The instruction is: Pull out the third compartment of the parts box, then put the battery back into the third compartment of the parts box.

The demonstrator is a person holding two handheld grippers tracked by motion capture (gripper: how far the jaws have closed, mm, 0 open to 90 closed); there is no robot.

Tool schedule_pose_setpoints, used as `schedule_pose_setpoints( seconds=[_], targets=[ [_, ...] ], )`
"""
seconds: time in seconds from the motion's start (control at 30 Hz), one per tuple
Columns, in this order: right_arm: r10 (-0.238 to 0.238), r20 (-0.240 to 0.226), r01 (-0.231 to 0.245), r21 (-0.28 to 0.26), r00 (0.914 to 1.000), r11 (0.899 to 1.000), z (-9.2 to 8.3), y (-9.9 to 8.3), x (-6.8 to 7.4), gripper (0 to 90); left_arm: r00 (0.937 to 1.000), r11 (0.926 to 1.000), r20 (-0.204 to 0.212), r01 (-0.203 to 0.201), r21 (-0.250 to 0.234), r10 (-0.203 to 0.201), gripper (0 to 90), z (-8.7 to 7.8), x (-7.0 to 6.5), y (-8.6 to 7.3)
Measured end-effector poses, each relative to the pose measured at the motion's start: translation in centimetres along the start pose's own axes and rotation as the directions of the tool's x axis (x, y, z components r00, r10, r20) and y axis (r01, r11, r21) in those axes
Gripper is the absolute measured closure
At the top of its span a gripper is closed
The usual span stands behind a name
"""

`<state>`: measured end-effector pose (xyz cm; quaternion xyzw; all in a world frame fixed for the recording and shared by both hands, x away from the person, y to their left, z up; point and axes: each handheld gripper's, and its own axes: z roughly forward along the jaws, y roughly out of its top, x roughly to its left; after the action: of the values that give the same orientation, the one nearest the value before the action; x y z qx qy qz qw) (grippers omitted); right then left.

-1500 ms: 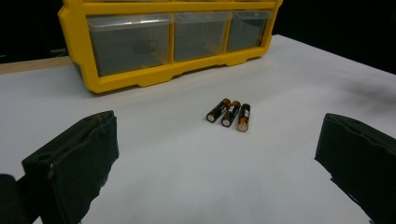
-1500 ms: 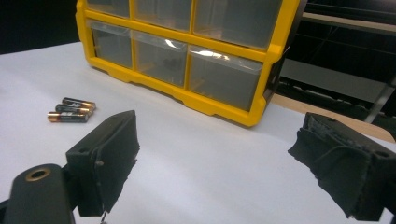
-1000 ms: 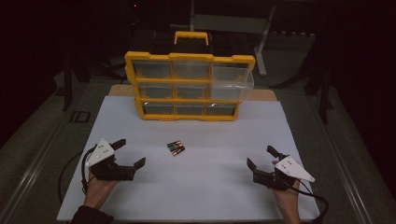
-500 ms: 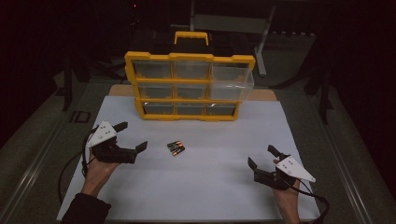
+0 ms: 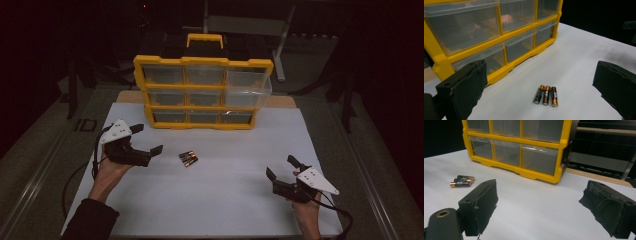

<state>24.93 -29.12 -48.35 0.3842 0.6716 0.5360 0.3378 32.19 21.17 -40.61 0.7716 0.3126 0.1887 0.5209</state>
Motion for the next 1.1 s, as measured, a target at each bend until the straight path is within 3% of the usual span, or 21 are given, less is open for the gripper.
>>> schedule_pose_setpoints(
  seconds=[0.7, 1.1],
  targets=[
    [0.009, 0.018, -0.008, -0.003, 0.9998, 1.0, -0.2, 0.1, -0.1, 11.6, 0.9995, 0.9995, 0.029, 0.015, 0.029, -0.016, 0.1, 1.9, 0.9, 1.1],
    [0.009, 0.023, -0.008, -0.018, 0.9997, 1.0, -0.3, 0.2, -0.1, 11.6, 0.9994, 0.9983, 0.034, -0.012, 0.057, 0.01, 0.1, 3.1, 1.1, 1.8]
  ],
)
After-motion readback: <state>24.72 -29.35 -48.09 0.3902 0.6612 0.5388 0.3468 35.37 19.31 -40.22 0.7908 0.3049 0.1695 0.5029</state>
